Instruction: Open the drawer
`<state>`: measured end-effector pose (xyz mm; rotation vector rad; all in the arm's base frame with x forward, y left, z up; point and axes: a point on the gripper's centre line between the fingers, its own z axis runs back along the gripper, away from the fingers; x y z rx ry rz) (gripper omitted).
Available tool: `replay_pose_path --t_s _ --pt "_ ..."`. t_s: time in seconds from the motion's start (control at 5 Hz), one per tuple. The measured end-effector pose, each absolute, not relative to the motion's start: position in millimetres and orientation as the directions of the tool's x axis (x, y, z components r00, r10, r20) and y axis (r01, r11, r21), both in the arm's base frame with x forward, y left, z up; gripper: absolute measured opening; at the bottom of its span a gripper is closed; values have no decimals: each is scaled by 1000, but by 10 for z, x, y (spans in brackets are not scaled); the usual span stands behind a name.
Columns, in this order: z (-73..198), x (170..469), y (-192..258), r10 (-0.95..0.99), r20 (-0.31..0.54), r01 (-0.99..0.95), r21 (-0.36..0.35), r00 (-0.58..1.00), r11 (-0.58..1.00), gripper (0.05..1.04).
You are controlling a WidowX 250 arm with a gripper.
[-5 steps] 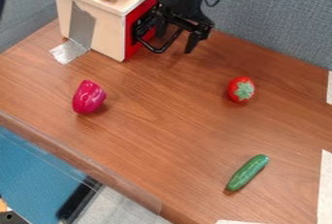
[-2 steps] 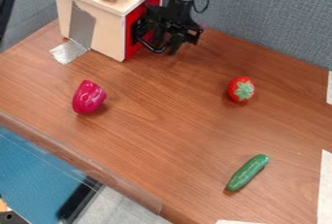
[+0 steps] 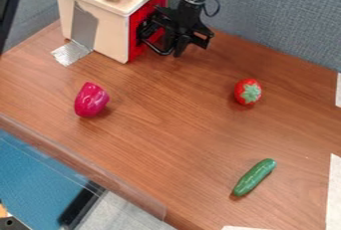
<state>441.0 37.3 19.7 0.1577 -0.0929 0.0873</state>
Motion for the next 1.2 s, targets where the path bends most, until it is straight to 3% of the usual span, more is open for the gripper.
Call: replay_pose_path --t_s 0.6,1.2 --pt "231 4385 -361 18 109 -33 143 994 989 127" --pt "239 4381 -488 58 120 -73 124 991 990 151"
